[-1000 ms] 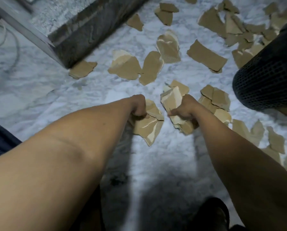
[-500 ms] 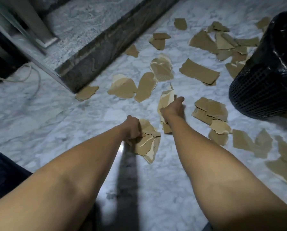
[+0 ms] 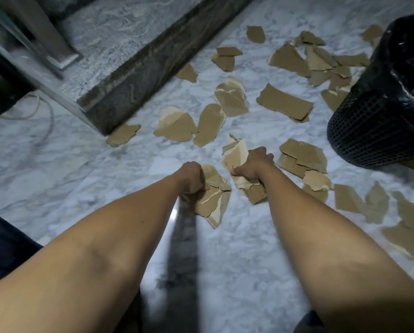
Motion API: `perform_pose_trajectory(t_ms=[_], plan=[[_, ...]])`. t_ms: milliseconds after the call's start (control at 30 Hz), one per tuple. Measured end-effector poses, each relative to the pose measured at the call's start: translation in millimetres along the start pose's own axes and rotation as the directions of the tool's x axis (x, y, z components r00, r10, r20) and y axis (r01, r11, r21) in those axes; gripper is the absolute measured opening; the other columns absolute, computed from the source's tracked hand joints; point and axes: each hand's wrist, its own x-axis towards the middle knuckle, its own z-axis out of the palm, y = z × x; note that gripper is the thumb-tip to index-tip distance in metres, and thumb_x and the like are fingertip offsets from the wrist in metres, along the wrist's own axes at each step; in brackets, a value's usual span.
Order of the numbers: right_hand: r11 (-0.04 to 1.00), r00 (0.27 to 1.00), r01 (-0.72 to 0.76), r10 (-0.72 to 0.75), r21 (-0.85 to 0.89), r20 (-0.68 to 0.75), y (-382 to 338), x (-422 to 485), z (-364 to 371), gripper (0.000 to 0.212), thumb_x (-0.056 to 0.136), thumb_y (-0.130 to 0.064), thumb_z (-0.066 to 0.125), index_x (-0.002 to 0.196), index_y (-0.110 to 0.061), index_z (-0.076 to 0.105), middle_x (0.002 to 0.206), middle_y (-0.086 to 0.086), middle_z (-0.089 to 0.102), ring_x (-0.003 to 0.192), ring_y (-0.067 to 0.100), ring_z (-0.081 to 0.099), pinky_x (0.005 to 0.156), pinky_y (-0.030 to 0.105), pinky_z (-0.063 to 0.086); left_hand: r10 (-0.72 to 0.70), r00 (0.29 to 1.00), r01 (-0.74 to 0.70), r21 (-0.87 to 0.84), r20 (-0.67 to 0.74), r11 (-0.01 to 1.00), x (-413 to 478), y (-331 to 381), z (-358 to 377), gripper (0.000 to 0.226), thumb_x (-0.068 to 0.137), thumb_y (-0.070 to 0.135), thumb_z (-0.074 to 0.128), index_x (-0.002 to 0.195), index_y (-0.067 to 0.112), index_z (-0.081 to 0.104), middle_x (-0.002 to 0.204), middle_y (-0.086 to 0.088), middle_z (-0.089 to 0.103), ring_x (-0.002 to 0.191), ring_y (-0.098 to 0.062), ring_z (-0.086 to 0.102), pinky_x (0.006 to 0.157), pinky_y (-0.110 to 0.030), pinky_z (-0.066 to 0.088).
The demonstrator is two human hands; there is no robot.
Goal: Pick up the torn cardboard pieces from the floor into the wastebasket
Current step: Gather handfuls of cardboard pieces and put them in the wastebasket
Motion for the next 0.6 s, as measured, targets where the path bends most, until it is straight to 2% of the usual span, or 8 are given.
perform_pose_trajectory(t_ms=[67,200,267,400,500,600], plan=[[1.000,0.998,0.003,-0.003,0.012,-0.063,-5,2,16,0.086,0.065,-0.064,0.080,0.134,-0.022,0.049,0.134,0.010,0.029,0.125,0.037,0.033,0.098,0.047,0.042,-0.029,0.997,0.026,-0.038,-0.076,0.999,-1,-11,-9,0.033,0.083,0.034,0.076,0.092,0.003,0.068,0.095,-0.013,0.069,0.083,-0.025,0.058,0.068,-0.026,0.041],[1.000,0.999,-0.006,0.005,-0.027,-0.039,-17,5,15,0.092,0.063,-0.067,0.080,0.136,-0.024,0.045,0.134,0.012,0.029,0.124,0.037,0.032,0.088,0.044,0.038,-0.072,0.975,0.058,-0.076,-0.210,0.995,0,-36,-31,0.029,0.085,0.032,0.075,0.089,0.007,0.061,0.093,-0.011,0.065,0.097,-0.029,0.062,0.068,-0.026,0.039],[0.998,0.999,-0.028,0.026,-0.065,-0.037,-23,7,14,0.098,0.057,-0.073,0.079,0.137,-0.027,0.045,0.134,0.011,0.032,0.126,0.037,0.033,0.089,0.046,0.037,-0.097,0.957,0.072,-0.099,-0.273,0.992,5,-46,-46,0.030,0.084,0.029,0.076,0.098,0.007,0.060,0.099,-0.013,0.065,0.100,-0.031,0.061,0.069,-0.026,0.039],[0.995,0.996,-0.084,0.083,-0.051,-0.022,-30,7,20,0.099,0.043,-0.083,0.075,0.125,-0.033,0.051,0.120,0.005,0.037,0.118,0.034,0.036,0.091,0.048,0.038,-0.126,0.936,0.062,-0.200,-0.328,0.978,23,-54,-77,0.039,0.083,0.016,0.072,0.114,0.007,0.051,0.110,-0.017,0.063,0.091,-0.029,0.059,0.065,-0.030,0.044],[0.997,0.996,-0.079,0.079,-0.016,-0.029,-28,9,22,0.098,0.041,-0.085,0.075,0.118,-0.028,0.053,0.114,0.004,0.039,0.117,0.033,0.037,0.092,0.048,0.037,-0.080,0.954,0.028,-0.177,-0.290,0.984,38,-48,-98,0.062,0.082,0.010,0.068,0.135,0.011,0.035,0.120,-0.018,0.057,0.099,-0.033,0.057,0.059,-0.032,0.041],[0.999,0.998,-0.034,0.035,0.027,-0.042,-22,14,24,0.104,0.040,-0.085,0.075,0.124,-0.027,0.056,0.127,0.004,0.047,0.124,0.033,0.039,0.094,0.047,0.036,-0.035,0.975,0.031,-0.023,-0.220,0.999,61,-44,-119,0.103,0.079,0.010,0.072,0.156,0.017,0.004,0.134,-0.019,0.051,0.114,-0.036,0.055,0.074,-0.035,0.046]])
